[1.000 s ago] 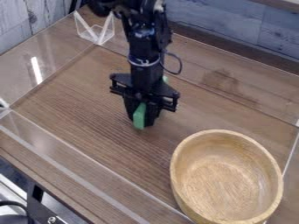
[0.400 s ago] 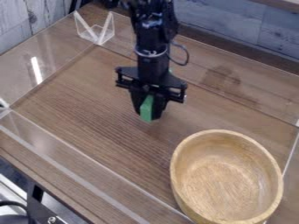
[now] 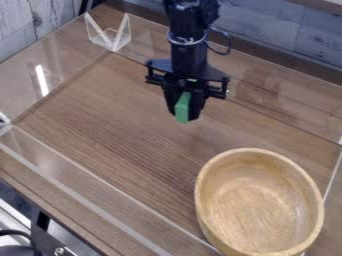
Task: Put green stick into wooden bowl
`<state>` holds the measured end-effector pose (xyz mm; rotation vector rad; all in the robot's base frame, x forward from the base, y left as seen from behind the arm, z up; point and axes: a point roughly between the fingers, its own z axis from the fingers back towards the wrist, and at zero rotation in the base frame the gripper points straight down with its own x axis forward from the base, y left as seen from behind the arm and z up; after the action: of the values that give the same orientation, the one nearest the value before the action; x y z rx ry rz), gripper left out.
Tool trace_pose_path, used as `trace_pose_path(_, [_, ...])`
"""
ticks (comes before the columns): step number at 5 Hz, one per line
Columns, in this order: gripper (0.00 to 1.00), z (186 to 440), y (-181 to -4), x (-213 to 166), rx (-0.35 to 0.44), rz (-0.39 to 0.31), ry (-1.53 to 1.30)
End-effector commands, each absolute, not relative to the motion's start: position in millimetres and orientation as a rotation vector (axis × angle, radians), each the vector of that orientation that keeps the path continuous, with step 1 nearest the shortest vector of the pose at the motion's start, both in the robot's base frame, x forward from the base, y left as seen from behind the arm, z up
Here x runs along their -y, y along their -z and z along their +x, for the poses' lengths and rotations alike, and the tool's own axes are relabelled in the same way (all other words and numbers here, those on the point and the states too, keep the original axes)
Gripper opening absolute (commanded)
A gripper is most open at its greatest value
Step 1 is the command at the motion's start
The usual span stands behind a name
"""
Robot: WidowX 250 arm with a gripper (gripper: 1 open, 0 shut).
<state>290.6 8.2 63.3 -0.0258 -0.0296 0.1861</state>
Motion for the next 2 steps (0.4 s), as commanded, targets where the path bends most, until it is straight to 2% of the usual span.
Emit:
trace_pose_path(1, [0.0,299.4,-83.4,-4.8,0.097,-0.035,-0.151])
trace_pose_path(2, [0.0,302.9,-88.3,-6.2,0.116,-0.04,-0.132])
